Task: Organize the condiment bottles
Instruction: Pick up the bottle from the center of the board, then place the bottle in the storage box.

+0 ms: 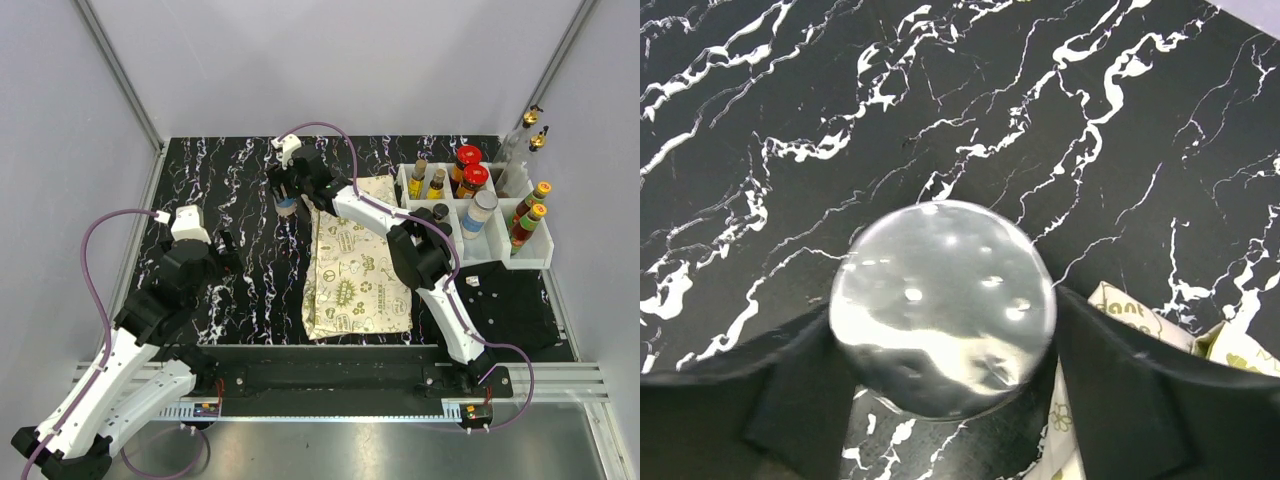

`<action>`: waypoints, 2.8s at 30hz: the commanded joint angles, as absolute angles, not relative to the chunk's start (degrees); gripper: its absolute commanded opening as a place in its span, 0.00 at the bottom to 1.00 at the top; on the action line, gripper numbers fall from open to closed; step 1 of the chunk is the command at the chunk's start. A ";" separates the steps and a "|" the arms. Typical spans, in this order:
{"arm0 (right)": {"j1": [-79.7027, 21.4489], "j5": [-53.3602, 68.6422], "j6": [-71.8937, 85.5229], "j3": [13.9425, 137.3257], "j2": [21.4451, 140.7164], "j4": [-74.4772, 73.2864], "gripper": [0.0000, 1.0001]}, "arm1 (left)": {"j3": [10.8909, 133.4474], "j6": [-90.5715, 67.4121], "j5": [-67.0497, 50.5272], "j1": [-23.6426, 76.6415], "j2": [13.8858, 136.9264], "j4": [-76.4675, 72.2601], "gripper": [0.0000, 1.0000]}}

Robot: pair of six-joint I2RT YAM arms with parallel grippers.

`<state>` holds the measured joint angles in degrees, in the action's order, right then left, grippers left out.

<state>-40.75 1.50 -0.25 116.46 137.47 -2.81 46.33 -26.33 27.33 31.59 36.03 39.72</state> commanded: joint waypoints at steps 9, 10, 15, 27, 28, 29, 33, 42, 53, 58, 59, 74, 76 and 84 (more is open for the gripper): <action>-41.48 -3.95 -1.14 114.35 133.43 3.34 0.20 | 46.32 -25.22 27.25 31.46 35.24 36.91 0.99; -41.66 -4.91 -1.32 113.48 132.90 3.77 0.16 | 46.32 -25.31 27.33 31.46 35.24 36.91 0.99; -42.10 -6.94 -1.49 109.43 127.28 5.97 0.00 | 46.23 -25.31 27.25 31.46 35.33 36.83 0.99; -42.28 -9.13 -0.35 99.24 109.70 6.51 0.00 | 46.32 -25.40 27.16 31.46 35.33 36.83 0.99; -42.28 -9.58 -0.26 98.79 108.56 5.89 0.00 | 46.32 -25.40 27.25 31.46 35.25 36.91 0.99; -42.28 -10.19 -0.26 98.18 106.20 5.28 0.00 | 46.32 -25.40 27.25 31.46 35.33 36.91 0.99; -42.19 -13.52 -0.35 91.70 99.51 3.61 0.00 | 46.32 -25.40 27.25 31.46 35.24 36.91 0.99; -42.28 -26.08 1.84 83.86 83.42 -9.29 0.00 | 46.40 -25.49 26.90 31.46 34.89 36.83 0.99; -41.31 -47.36 6.59 70.24 65.14 -15.73 0.00 | 46.41 -25.75 26.72 31.46 34.10 36.91 0.99; -37.71 -52.38 14.31 66.10 61.00 -20.55 0.00 | 46.41 -25.66 26.46 31.46 34.19 36.91 0.99; -36.49 -52.03 15.72 65.22 60.56 -22.92 0.00 | 46.41 -25.75 26.46 31.38 34.10 36.91 0.99; -20.05 -50.64 29.44 53.44 54.93 -26.10 0.00 | 46.41 -25.93 26.10 31.46 34.54 36.83 0.99; -17.68 -49.75 30.67 52.48 55.55 -25.84 0.00 | 46.41 -25.93 25.93 31.46 34.80 36.83 0.99; -10.82 -49.92 35.59 48.96 59.58 -19.18 0.00 | 46.67 -25.58 23.47 31.46 36.39 36.56 0.99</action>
